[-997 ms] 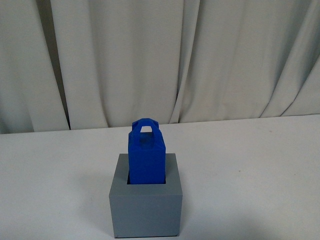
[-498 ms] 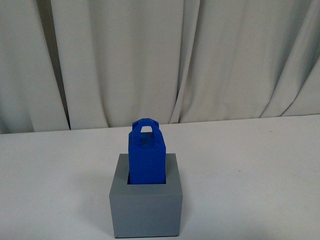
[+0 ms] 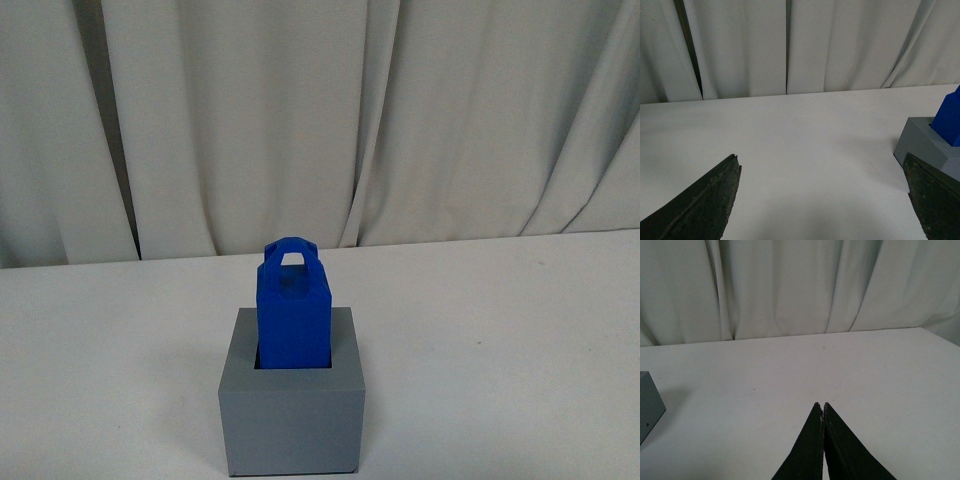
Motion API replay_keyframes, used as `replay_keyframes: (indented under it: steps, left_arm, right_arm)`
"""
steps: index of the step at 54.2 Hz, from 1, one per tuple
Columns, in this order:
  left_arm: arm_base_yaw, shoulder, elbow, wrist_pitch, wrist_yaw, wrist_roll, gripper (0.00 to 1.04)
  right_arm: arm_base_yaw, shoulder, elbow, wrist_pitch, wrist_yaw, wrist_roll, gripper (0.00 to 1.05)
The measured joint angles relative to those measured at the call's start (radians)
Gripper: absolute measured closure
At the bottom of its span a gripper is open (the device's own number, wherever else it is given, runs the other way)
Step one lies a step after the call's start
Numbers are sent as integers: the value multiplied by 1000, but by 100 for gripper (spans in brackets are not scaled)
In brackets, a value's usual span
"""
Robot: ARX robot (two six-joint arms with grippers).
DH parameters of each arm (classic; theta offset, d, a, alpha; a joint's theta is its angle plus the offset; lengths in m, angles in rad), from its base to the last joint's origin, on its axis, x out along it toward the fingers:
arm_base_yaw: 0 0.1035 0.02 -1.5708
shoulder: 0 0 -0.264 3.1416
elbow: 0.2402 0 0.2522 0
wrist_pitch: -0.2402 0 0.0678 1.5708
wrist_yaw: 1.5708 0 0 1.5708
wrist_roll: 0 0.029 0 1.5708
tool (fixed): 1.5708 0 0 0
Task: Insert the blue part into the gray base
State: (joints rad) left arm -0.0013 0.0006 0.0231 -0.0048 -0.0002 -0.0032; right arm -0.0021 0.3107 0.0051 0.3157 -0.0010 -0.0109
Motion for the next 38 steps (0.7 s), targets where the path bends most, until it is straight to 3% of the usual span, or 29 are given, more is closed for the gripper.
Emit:
replay_keyframes:
  steps: [28, 33, 38]
  left_arm:
    - [0, 0, 0, 0, 0, 0, 6]
    - [0, 0, 0, 0, 0, 0, 6]
    - [0, 0, 0, 0, 0, 0, 6]
  right_arm:
    - [0, -135, 0, -136, 0, 0, 102]
    - [0, -242, 1, -278, -2, 0, 102]
    - [0, -303, 1, -309, -2, 0, 102]
